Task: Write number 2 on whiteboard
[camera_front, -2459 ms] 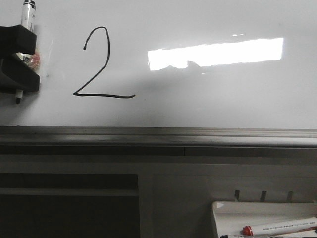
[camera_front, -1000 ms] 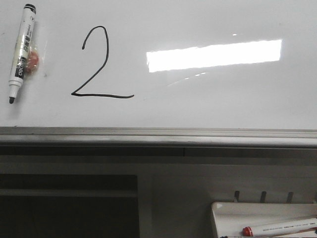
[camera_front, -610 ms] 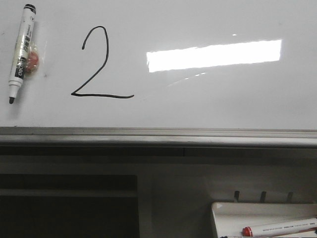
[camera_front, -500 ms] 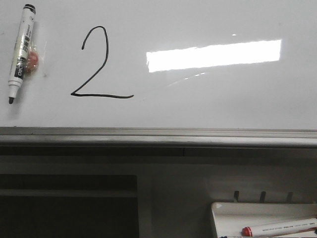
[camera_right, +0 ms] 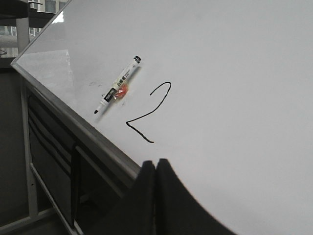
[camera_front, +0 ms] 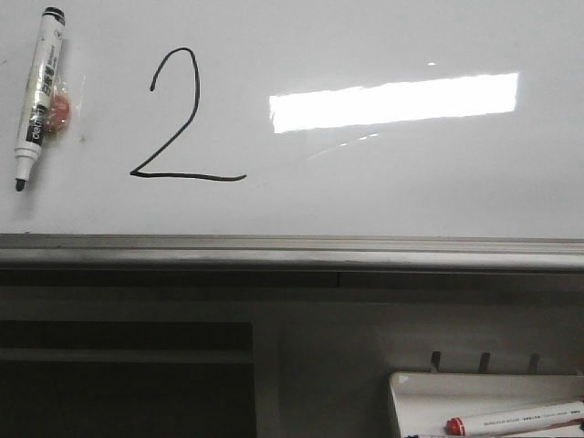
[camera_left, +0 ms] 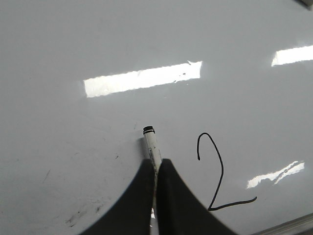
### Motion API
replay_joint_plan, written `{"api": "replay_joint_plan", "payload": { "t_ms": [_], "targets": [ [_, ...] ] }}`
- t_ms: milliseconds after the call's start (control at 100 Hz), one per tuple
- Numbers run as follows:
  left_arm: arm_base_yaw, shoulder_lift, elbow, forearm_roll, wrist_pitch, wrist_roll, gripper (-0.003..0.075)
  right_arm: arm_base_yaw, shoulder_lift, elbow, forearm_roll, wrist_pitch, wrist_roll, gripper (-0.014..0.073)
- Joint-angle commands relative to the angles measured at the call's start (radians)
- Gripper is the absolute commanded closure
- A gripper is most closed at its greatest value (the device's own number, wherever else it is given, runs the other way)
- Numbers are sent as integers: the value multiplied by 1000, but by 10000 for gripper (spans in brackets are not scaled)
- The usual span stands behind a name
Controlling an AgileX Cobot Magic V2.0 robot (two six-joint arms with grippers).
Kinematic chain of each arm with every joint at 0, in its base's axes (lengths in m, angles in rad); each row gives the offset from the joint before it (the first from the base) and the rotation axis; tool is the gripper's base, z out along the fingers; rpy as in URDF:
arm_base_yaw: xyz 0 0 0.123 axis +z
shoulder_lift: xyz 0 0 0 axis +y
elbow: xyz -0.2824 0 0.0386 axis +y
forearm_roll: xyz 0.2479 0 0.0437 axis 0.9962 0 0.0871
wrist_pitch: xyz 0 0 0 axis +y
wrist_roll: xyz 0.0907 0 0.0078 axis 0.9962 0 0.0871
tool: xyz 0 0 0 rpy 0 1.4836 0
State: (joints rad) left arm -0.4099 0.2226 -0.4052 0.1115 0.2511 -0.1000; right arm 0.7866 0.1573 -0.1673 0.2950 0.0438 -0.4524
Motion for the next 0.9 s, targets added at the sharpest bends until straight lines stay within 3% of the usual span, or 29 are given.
{"api": "replay_joint_plan", "payload": {
  "t_ms": [0, 450, 890],
  "targets": [
    [2, 8, -25, 1, -74, -2, 741, -4, 8, -27, 1, -81, -2, 651],
    [21, -12, -22, 7, -73, -2, 741, -4, 8, -27, 1, -81, -2, 651],
    [395, -194, 171, 3, -141, 42, 741, -4, 8, -27, 1, -81, -2, 651]
  ]
}}
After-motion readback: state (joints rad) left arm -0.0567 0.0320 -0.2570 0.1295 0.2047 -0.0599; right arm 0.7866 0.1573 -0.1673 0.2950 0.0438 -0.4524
